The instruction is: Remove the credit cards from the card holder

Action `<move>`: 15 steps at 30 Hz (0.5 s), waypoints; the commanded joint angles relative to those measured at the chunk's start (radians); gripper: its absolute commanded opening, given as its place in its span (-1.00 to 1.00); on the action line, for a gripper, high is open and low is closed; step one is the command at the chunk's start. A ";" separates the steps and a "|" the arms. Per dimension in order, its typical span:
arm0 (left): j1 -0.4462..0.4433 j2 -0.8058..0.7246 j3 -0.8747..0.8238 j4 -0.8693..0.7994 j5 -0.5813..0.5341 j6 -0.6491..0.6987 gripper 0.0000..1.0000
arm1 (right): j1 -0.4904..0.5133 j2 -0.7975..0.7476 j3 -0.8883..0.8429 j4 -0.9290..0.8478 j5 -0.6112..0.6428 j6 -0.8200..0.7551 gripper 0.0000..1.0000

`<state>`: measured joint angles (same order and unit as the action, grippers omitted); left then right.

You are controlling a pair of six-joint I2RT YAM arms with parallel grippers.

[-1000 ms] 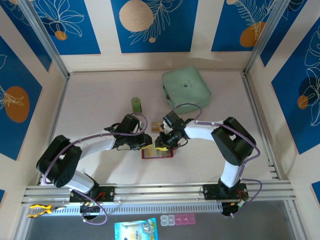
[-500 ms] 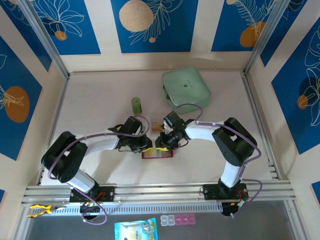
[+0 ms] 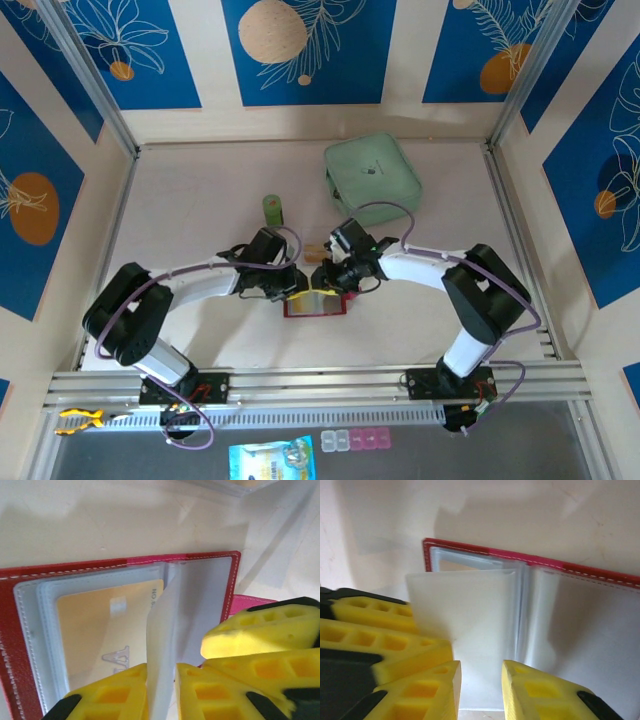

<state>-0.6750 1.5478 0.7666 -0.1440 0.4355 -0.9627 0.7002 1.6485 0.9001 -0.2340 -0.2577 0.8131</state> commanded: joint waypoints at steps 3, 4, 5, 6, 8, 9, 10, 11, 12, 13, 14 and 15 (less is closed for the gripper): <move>-0.024 -0.006 0.053 -0.052 0.018 0.010 -0.61 | -0.024 -0.073 -0.037 -0.045 0.033 0.004 -0.42; -0.029 -0.003 0.059 -0.057 0.018 0.010 -0.59 | -0.031 -0.081 -0.044 -0.047 0.037 0.003 -0.42; -0.032 0.000 0.065 -0.061 0.016 0.010 -0.55 | -0.036 -0.090 -0.048 -0.048 0.039 0.002 -0.42; -0.036 0.004 0.071 -0.063 0.018 0.009 -0.53 | -0.043 -0.101 -0.054 -0.050 0.042 0.003 -0.42; -0.044 0.013 0.086 -0.072 0.015 0.010 -0.50 | -0.056 -0.118 -0.065 -0.053 0.043 -0.001 -0.42; -0.050 0.018 0.093 -0.075 0.012 0.010 -0.47 | -0.062 -0.128 -0.071 -0.054 0.043 -0.005 -0.42; -0.056 0.021 0.101 -0.079 0.009 0.011 -0.46 | -0.068 -0.139 -0.077 -0.054 0.043 -0.008 -0.42; -0.059 0.026 0.108 -0.083 0.006 0.010 -0.45 | -0.074 -0.148 -0.083 -0.056 0.044 -0.011 -0.42; -0.065 0.032 0.117 -0.086 0.003 0.009 -0.44 | -0.080 -0.159 -0.090 -0.058 0.044 -0.015 -0.42; -0.070 0.038 0.124 -0.089 -0.001 0.008 -0.44 | -0.087 -0.170 -0.097 -0.060 0.044 -0.017 -0.41; -0.074 0.045 0.131 -0.089 -0.001 0.006 -0.44 | -0.094 -0.180 -0.102 -0.063 0.044 -0.020 -0.41; -0.080 0.054 0.138 -0.089 -0.005 0.003 -0.43 | -0.102 -0.191 -0.108 -0.066 0.046 -0.025 -0.41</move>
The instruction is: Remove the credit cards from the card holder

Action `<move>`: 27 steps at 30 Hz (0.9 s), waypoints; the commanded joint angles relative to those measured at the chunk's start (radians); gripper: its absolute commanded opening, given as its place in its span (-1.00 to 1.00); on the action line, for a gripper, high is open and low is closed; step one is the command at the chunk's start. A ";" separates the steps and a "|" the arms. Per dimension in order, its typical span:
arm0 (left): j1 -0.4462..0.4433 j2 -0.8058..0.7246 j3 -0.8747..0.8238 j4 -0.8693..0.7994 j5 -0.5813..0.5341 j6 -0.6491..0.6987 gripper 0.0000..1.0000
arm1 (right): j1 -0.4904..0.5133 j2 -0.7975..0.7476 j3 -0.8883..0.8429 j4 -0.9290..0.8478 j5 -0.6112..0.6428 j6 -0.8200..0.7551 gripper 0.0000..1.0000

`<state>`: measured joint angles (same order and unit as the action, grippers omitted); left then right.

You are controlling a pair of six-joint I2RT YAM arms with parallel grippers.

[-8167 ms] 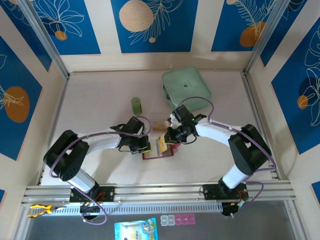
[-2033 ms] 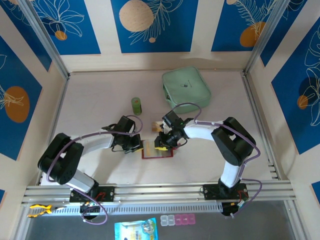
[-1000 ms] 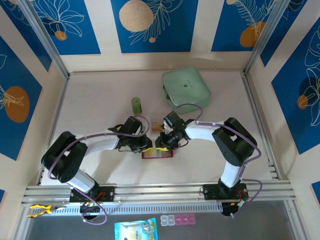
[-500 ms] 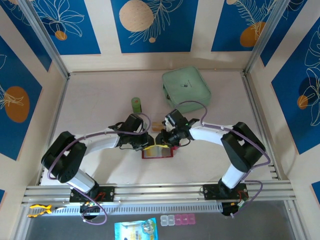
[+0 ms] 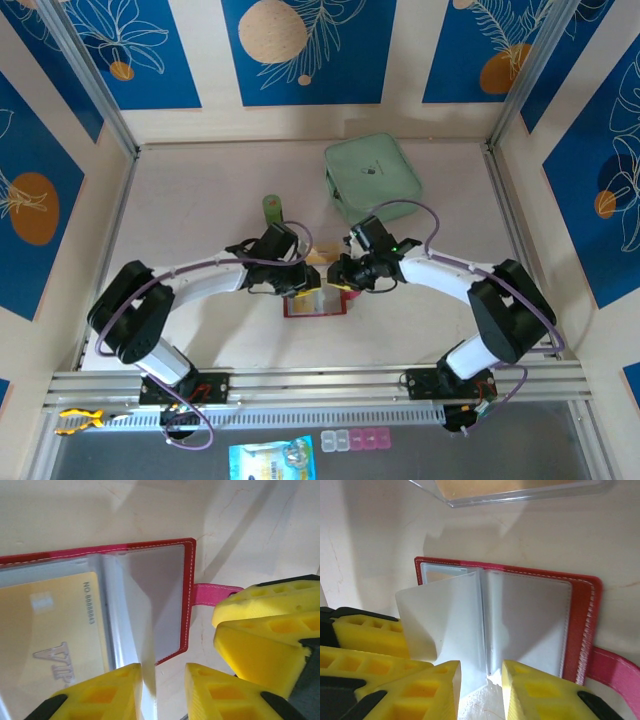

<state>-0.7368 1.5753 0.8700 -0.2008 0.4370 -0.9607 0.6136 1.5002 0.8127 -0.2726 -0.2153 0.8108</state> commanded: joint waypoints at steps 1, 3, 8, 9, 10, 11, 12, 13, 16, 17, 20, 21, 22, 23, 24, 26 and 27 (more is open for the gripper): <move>-0.024 0.035 0.044 -0.033 -0.007 0.001 -0.43 | -0.023 -0.054 -0.028 -0.031 0.005 -0.025 -0.41; -0.034 0.051 0.063 -0.041 -0.013 -0.001 -0.45 | -0.041 -0.076 -0.041 -0.036 0.005 -0.030 -0.41; -0.056 0.091 0.106 -0.051 -0.028 -0.003 -0.51 | -0.086 -0.131 -0.073 -0.046 -0.011 -0.050 -0.41; -0.060 0.102 0.117 -0.054 -0.030 -0.004 -0.50 | -0.095 -0.141 -0.082 -0.048 -0.018 -0.054 -0.41; -0.066 0.110 0.125 -0.055 -0.033 -0.007 -0.51 | -0.104 -0.150 -0.090 -0.050 -0.025 -0.060 -0.40; -0.068 0.118 0.130 -0.056 -0.036 -0.009 -0.51 | -0.112 -0.158 -0.097 -0.052 -0.029 -0.063 -0.40; -0.073 0.126 0.138 -0.057 -0.038 -0.010 -0.52 | -0.119 -0.166 -0.106 -0.054 -0.036 -0.067 -0.40; -0.078 0.134 0.146 -0.058 -0.041 -0.013 -0.52 | -0.127 -0.175 -0.115 -0.054 -0.042 -0.070 -0.40; -0.091 0.162 0.171 -0.061 -0.048 -0.021 -0.53 | -0.152 -0.200 -0.141 -0.055 -0.061 -0.079 -0.40; -0.097 0.172 0.178 -0.061 -0.050 -0.021 -0.53 | -0.158 -0.205 -0.147 -0.056 -0.067 -0.082 -0.40; -0.112 0.206 0.211 -0.065 -0.055 -0.028 -0.53 | -0.181 -0.219 -0.163 -0.062 -0.089 -0.097 -0.40; -0.117 0.218 0.221 -0.066 -0.057 -0.030 -0.53 | -0.189 -0.223 -0.168 -0.066 -0.094 -0.102 -0.40; -0.121 0.228 0.231 -0.066 -0.058 -0.032 -0.53 | -0.195 -0.229 -0.173 -0.069 -0.099 -0.109 -0.40; -0.124 0.238 0.238 -0.069 -0.058 -0.032 -0.53 | -0.202 -0.233 -0.177 -0.072 -0.103 -0.114 -0.40; -0.128 0.248 0.246 -0.070 -0.058 -0.033 -0.53 | -0.209 -0.237 -0.181 -0.078 -0.109 -0.121 -0.40; -0.131 0.259 0.254 -0.069 -0.061 -0.034 -0.53 | -0.224 -0.246 -0.187 -0.087 -0.119 -0.130 -0.39; -0.133 0.263 0.255 -0.066 -0.063 -0.036 -0.53 | -0.231 -0.252 -0.188 -0.091 -0.123 -0.134 -0.40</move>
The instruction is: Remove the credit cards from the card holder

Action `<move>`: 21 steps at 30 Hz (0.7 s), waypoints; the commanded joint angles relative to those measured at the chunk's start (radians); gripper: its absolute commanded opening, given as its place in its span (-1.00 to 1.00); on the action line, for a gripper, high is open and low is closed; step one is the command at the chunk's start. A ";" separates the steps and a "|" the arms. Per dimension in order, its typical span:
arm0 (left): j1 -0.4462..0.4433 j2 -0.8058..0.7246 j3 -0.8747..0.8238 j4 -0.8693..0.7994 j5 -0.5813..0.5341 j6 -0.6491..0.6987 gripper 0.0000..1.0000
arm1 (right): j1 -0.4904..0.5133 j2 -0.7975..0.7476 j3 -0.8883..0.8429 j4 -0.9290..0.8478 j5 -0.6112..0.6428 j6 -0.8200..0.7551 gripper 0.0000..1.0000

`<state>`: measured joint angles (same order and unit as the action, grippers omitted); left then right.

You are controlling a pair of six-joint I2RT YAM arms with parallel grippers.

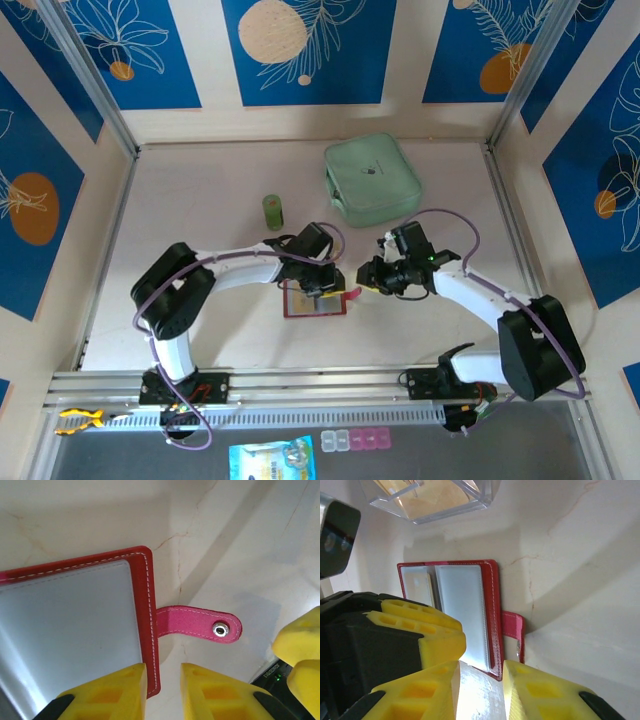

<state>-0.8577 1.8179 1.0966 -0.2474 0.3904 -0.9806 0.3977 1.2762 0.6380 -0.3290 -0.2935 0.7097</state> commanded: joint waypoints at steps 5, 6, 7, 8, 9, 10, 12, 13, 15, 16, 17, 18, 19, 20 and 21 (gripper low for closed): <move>-0.012 0.016 0.037 -0.022 -0.028 -0.009 -0.53 | -0.028 -0.042 -0.020 -0.041 -0.067 -0.038 -0.39; -0.011 0.012 0.039 -0.026 -0.033 -0.004 -0.53 | -0.028 -0.042 -0.020 -0.037 -0.071 -0.034 -0.39; -0.011 0.006 0.039 -0.031 -0.036 0.004 -0.53 | -0.030 -0.042 -0.022 -0.031 -0.076 -0.029 -0.39; -0.011 0.001 0.038 -0.033 -0.038 0.008 -0.53 | -0.028 -0.040 -0.023 -0.025 -0.079 -0.023 -0.39; -0.010 -0.007 0.034 -0.034 -0.038 0.014 -0.53 | -0.027 -0.040 -0.024 -0.020 -0.082 -0.017 -0.39; -0.008 -0.016 0.028 -0.031 -0.038 0.021 -0.52 | -0.026 -0.038 -0.024 -0.014 -0.084 -0.010 -0.39; -0.002 -0.040 0.005 -0.013 -0.039 0.029 -0.52 | -0.019 -0.038 -0.026 -0.002 -0.081 0.004 -0.39; 0.003 -0.054 -0.007 -0.001 -0.037 0.031 -0.52 | -0.014 -0.034 -0.026 0.006 -0.081 0.011 -0.39; 0.012 -0.080 -0.036 0.015 -0.034 0.033 -0.52 | -0.004 -0.022 -0.020 0.018 -0.081 0.022 -0.39; 0.020 -0.096 -0.050 0.019 -0.032 0.037 -0.52 | 0.004 -0.011 -0.014 0.022 -0.079 0.028 -0.39; 0.024 -0.108 -0.060 0.024 -0.033 0.042 -0.52 | 0.014 -0.002 -0.009 0.024 -0.078 0.033 -0.39; 0.033 -0.121 -0.076 0.026 -0.034 0.046 -0.52 | 0.024 0.006 -0.001 0.025 -0.071 0.039 -0.39; 0.040 -0.137 -0.091 0.028 -0.033 0.051 -0.52 | 0.036 0.015 0.009 0.025 -0.062 0.046 -0.39; 0.047 -0.150 -0.103 0.030 -0.035 0.053 -0.52 | 0.050 0.023 0.017 0.025 -0.055 0.052 -0.39; 0.055 -0.164 -0.121 0.033 -0.038 0.057 -0.53 | 0.065 0.031 0.025 0.025 -0.043 0.058 -0.39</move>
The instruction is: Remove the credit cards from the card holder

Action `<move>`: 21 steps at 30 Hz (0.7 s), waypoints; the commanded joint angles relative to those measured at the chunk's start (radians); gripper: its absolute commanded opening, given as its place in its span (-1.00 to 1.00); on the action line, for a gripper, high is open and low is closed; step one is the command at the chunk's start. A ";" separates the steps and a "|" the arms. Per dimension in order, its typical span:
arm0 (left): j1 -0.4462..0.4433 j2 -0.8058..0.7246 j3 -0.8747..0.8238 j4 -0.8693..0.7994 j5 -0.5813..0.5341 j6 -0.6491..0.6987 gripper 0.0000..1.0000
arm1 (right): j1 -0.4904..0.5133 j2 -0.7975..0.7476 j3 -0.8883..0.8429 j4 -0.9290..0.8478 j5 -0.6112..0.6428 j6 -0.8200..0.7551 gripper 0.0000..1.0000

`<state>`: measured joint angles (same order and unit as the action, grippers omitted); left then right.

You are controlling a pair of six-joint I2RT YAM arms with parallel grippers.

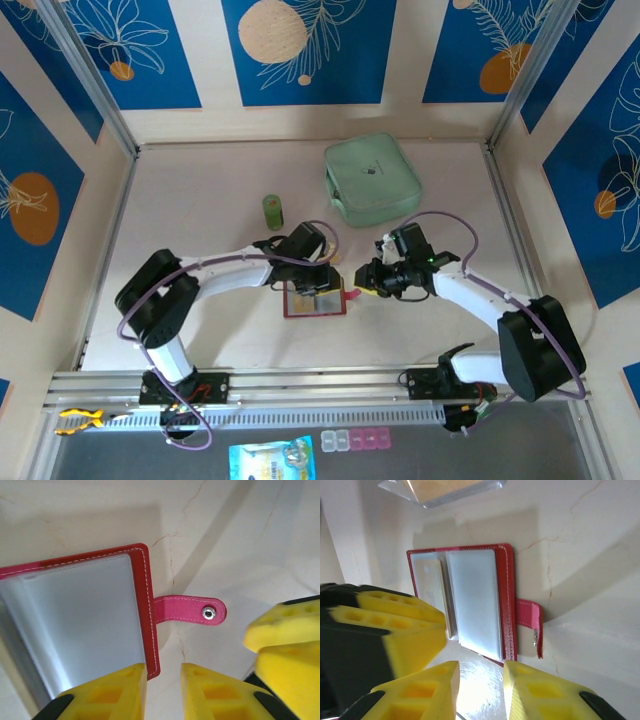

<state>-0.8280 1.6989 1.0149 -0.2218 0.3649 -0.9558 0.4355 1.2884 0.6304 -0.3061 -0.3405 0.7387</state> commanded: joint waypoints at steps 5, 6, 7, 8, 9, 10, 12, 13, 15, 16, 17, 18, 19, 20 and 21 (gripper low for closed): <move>0.083 -0.110 -0.118 0.022 -0.002 0.044 -0.54 | 0.100 0.071 0.073 0.011 0.054 0.070 -0.40; 0.094 -0.124 -0.135 0.020 -0.001 0.048 -0.54 | 0.116 0.084 0.078 0.017 0.064 0.082 -0.40; 0.106 -0.138 -0.152 0.017 -0.001 0.053 -0.55 | 0.129 0.096 0.085 0.024 0.069 0.095 -0.40; 0.116 -0.151 -0.167 0.014 -0.004 0.057 -0.55 | 0.142 0.109 0.091 0.032 0.070 0.103 -0.40; 0.127 -0.166 -0.186 0.013 -0.009 0.061 -0.55 | 0.154 0.124 0.101 0.038 0.073 0.112 -0.41; 0.141 -0.180 -0.207 0.018 -0.007 0.061 -0.56 | 0.169 0.140 0.113 0.042 0.078 0.119 -0.41; 0.164 -0.205 -0.248 0.039 0.001 0.056 -0.56 | 0.193 0.167 0.133 0.048 0.086 0.124 -0.41; 0.175 -0.217 -0.270 0.052 0.007 0.052 -0.56 | 0.203 0.185 0.147 0.050 0.087 0.127 -0.41; 0.190 -0.234 -0.304 0.069 0.013 0.049 -0.56 | 0.217 0.218 0.163 0.059 0.084 0.133 -0.41; 0.197 -0.240 -0.317 0.074 0.017 0.049 -0.56 | 0.222 0.236 0.169 0.066 0.079 0.138 -0.41; 0.203 -0.244 -0.328 0.079 0.023 0.049 -0.56 | 0.226 0.251 0.175 0.072 0.075 0.140 -0.41; 0.206 -0.245 -0.338 0.086 0.027 0.049 -0.56 | 0.231 0.267 0.183 0.079 0.074 0.143 -0.41; 0.209 -0.243 -0.349 0.095 0.029 0.047 -0.56 | 0.236 0.282 0.191 0.084 0.071 0.144 -0.41; 0.211 -0.240 -0.357 0.105 0.033 0.045 -0.57 | 0.239 0.293 0.197 0.087 0.069 0.144 -0.42; 0.214 -0.233 -0.363 0.114 0.038 0.042 -0.59 | 0.242 0.307 0.207 0.089 0.066 0.145 -0.42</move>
<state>-0.6266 1.4734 0.6731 -0.1493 0.3710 -0.9176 0.6670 1.5681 0.8028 -0.2321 -0.2623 0.8658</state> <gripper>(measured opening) 0.211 0.293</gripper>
